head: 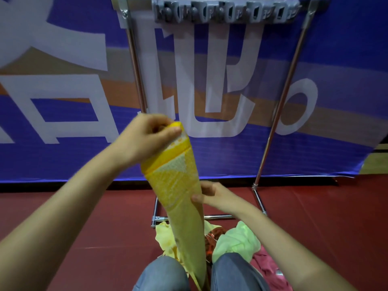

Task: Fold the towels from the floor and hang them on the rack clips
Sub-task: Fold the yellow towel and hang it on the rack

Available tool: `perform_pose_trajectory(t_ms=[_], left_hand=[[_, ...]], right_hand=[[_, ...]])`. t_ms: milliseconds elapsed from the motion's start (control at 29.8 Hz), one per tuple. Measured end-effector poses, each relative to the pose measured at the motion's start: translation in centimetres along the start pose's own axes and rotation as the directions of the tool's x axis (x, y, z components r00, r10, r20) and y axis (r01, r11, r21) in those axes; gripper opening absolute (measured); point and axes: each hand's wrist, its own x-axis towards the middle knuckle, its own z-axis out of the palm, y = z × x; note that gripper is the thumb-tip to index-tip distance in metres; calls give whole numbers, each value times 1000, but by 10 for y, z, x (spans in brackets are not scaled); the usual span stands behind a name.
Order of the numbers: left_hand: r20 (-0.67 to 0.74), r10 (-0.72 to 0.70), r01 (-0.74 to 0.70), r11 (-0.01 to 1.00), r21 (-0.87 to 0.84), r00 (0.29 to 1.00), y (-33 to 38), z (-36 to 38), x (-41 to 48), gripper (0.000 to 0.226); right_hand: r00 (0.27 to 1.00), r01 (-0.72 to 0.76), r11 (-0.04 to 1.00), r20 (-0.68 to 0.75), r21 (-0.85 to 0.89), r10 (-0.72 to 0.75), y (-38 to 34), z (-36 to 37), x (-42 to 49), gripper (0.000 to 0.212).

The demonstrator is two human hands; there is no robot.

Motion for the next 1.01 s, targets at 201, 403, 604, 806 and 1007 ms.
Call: perform_pose_trajectory(t_ms=[201, 403, 604, 806, 1007], left_hand=[[-181, 78, -58, 992, 112, 980, 2, -57, 18, 17], [-370, -98, 215, 933, 289, 924, -53, -82, 10, 40], [-70, -301, 309, 931, 197, 951, -63, -33, -12, 38], [231, -92, 174, 915, -365, 968, -1, 48, -19, 31], [223, -53, 165, 837, -522, 973, 17, 52, -19, 50]], right_hand=[[993, -119, 992, -5, -41, 119, 34, 2, 9, 18], [996, -50, 999, -79, 17, 51, 31, -6, -1, 15], [989, 138, 990, -59, 14, -137, -53, -14, -3, 10], [980, 198, 977, 4, -76, -199, -109, -20, -18, 20], [992, 122, 992, 7, 12, -122, -115, -33, -42, 17]])
